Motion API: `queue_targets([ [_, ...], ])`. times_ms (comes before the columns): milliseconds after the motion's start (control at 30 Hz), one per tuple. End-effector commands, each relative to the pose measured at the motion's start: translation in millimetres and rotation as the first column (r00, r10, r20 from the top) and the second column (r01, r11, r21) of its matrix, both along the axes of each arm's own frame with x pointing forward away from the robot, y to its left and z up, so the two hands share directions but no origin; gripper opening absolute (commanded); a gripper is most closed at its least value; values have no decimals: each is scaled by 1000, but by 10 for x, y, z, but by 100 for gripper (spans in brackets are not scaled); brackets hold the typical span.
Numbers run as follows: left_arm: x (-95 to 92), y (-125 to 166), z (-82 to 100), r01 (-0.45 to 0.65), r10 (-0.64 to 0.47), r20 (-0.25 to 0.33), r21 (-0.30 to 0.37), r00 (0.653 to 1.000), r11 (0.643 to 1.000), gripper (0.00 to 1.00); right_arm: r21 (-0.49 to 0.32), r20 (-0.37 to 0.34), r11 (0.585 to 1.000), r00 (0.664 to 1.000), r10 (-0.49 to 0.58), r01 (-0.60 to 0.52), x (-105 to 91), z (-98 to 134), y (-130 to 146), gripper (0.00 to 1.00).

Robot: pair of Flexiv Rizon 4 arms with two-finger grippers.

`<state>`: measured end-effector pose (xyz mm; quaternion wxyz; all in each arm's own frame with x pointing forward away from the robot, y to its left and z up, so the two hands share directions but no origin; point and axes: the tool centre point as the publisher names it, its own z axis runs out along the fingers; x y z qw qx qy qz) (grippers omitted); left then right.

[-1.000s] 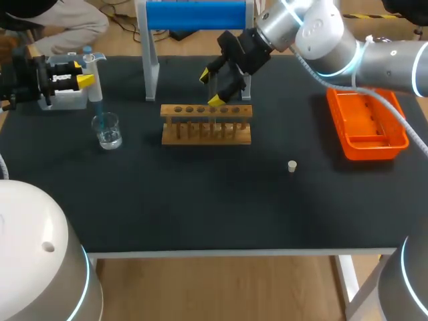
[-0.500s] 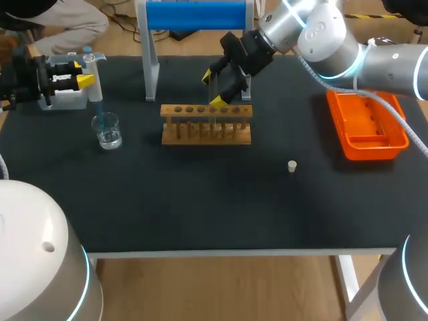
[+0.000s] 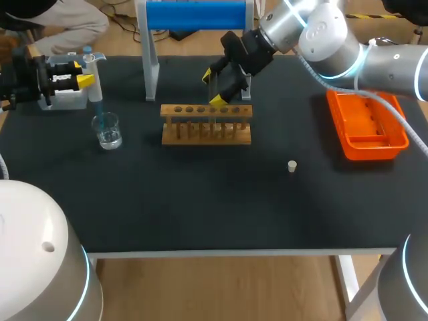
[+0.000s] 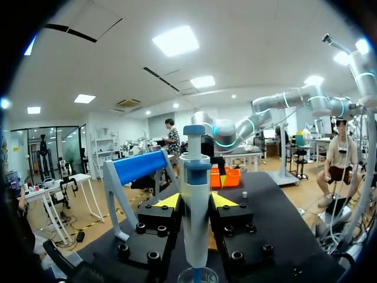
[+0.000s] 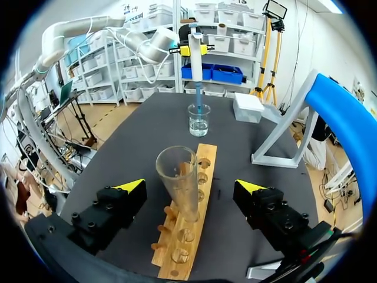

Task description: Invert the test tube, pick up the pipette, mount the tip to pipette, aspirate from beaker and dispense into the tube, eject the tip, return the pipette, and cap with the stopper.

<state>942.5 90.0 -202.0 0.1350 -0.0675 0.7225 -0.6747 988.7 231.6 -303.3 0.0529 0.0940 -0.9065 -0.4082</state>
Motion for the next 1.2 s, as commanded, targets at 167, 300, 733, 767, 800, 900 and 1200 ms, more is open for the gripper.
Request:
queue_targets([
  [167, -2, 3, 7, 1, -1, 0, 0, 1000, 1000, 0, -3, -13, 1000, 1000, -15, 15, -37, 34, -12, 100],
  [300, -2, 3, 7, 1, -1, 0, 0, 1000, 1000, 0, -5, -16, 1000, 1000, -16, 16, -68, 32, -16, 100],
  [733, -2, 3, 7, 1, -1, 0, 0, 1000, 1000, 0, -14, -6, 999, 999, -40, 40, -117, 32, -33, 100],
  [767, -2, 3, 7, 1, -1, 0, 0, 1000, 1000, 0, -17, 0, 999, 999, -44, 44, -120, 33, -35, 100],
  [800, -2, 3, 7, 1, -1, 0, 0, 1000, 1000, 0, -18, 0, 999, 999, -45, 45, -121, 32, -36, 100],
  [900, -2, 3, 7, 1, -1, 0, 0, 1000, 1000, 0, -23, 5, 998, 999, -50, 50, -123, 32, -36, 100],
  [1200, -2, 3, 7, 1, -1, 0, 0, 1000, 1000, 0, -23, 5, 998, 999, -50, 50, -123, 32, -36, 100],
])
